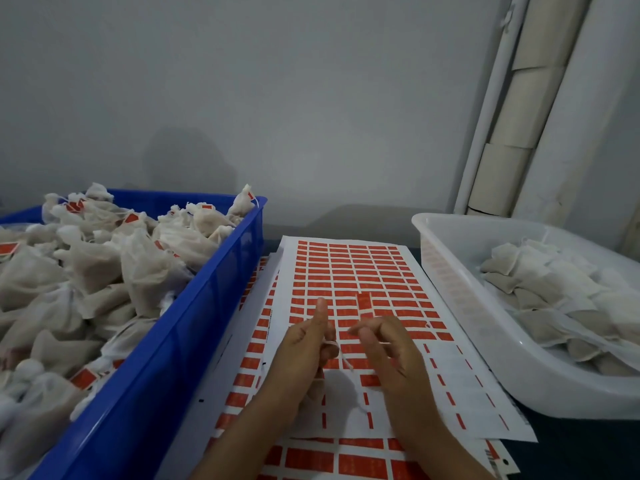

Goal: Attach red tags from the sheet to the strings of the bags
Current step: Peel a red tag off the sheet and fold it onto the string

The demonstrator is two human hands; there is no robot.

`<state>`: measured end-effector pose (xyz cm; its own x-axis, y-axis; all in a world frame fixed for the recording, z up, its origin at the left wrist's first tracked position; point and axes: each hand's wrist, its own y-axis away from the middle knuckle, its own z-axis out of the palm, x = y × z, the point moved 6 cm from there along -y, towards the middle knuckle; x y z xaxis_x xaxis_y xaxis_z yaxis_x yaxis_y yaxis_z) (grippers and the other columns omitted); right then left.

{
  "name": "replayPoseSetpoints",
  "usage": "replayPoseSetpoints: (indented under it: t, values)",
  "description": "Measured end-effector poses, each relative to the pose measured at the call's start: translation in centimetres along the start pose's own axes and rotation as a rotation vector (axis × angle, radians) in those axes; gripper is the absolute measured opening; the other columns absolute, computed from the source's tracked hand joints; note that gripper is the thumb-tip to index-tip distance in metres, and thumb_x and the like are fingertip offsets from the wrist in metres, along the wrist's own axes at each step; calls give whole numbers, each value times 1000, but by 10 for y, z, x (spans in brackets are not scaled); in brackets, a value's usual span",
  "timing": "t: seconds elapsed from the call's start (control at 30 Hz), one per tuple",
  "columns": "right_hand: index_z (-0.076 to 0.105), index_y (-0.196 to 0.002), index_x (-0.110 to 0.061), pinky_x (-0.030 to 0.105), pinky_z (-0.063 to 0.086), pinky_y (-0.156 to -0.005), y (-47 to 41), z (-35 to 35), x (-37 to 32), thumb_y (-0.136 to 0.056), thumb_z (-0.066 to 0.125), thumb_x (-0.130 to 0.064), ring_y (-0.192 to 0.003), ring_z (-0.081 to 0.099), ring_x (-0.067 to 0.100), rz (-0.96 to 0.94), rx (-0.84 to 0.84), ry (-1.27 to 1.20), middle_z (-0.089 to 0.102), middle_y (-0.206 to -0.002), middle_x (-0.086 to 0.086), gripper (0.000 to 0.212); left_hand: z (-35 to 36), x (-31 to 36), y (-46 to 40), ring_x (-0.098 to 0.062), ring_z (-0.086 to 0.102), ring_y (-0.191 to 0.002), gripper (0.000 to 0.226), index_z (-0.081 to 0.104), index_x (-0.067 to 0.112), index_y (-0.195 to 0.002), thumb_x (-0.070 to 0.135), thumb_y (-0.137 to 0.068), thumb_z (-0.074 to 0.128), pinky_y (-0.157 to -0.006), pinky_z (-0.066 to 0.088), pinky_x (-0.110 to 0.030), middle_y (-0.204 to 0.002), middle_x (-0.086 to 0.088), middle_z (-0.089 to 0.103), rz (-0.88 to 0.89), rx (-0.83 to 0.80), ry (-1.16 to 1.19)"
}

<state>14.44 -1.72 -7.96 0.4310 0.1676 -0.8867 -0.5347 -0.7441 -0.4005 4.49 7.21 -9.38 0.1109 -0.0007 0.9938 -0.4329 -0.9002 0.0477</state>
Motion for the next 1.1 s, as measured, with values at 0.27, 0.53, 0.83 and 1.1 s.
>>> replayPoseSetpoints:
  t: [0.27,0.53,0.83,1.1]
  values:
    - [51,-79,-37,-4,32,-82,1,6,0,-78,44,-52,-101,46,-7,-103,-20,225,51,-97,-24,17,4,-1,-1,-9,57,-68,49,59,23,-83,63,-77,31,-58,39,-13,-67,8,63,23,-16,37]
    - [51,-81,-32,12,39,-90,-2,-1,1,-85,43,-55,-95,50,-2,-85,45,206,52,-93,-24,25,6,3,-1,-8,48,-55,49,57,17,-76,61,-70,35,-53,42,-13,-49,8,55,31,-56,144]
    - [44,-77,-42,-7,18,-85,1,8,0,-82,40,-55,-102,40,-12,-113,-65,382,35,-103,-38,14,5,1,-1,-8,56,-63,43,57,21,-82,58,-82,33,-58,43,-16,-63,10,60,34,-53,133]
    - [45,-96,-34,-7,18,-88,0,-2,-4,-80,40,-45,-104,36,-16,-168,59,399,33,-115,-31,20,1,2,-2,-2,66,-57,38,63,24,-86,52,-86,38,-46,46,-9,-64,14,69,56,-51,223]
